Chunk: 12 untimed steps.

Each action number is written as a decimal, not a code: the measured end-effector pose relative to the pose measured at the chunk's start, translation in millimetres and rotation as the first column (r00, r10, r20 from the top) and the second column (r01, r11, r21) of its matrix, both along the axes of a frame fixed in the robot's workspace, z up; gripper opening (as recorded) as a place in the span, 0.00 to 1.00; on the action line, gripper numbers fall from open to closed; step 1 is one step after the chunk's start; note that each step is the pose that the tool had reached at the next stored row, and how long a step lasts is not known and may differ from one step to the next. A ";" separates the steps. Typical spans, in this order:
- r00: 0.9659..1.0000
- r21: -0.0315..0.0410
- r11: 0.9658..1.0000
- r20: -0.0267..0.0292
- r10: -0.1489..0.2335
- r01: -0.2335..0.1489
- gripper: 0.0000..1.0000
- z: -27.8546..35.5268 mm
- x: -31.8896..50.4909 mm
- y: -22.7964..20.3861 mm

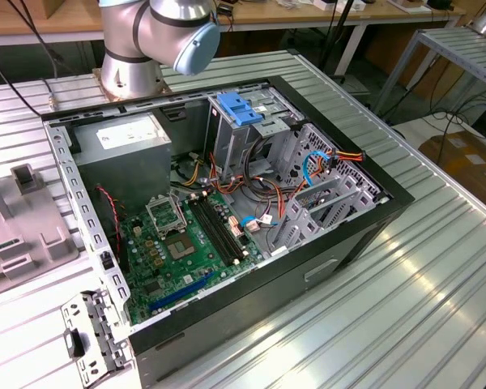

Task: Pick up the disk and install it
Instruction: 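Reach for the disk, then pick up the disk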

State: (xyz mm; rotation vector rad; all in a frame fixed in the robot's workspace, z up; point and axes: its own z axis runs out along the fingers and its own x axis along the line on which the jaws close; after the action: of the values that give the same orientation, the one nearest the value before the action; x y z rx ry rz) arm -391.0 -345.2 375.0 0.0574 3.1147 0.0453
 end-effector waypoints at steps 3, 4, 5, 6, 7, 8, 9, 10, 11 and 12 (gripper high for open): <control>1.000 -0.002 1.000 0.000 0.006 -0.006 0.11 -2.2 -3.6 16.4; 1.000 -0.002 1.000 0.000 0.006 -0.006 0.11 -2.2 -3.6 16.4; 1.000 -0.002 1.000 0.000 0.006 -0.006 0.11 -2.2 -3.6 16.4; 1.000 -0.002 1.000 0.000 0.006 -0.006 0.11 -2.2 -3.6 16.5; 1.000 -0.002 1.000 0.000 0.006 -0.006 0.11 -2.3 -3.6 16.5; 1.000 -0.002 1.000 0.000 0.006 -0.006 0.11 -2.3 -3.6 16.5; 1.000 -0.002 1.000 0.000 0.006 -0.006 0.11 -2.3 -3.6 16.6; 1.000 -0.002 1.000 0.000 0.006 -0.006 0.11 -2.3 -3.6 16.6; 1.000 -0.002 1.000 0.000 0.006 -0.006 0.11 -2.3 -3.6 16.6; 1.000 -0.002 1.000 0.000 0.006 -0.006 0.11 -2.3 -3.6 16.6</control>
State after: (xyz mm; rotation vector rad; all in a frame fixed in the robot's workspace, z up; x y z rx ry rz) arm -394.5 -328.5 372.7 0.0474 3.1150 0.0429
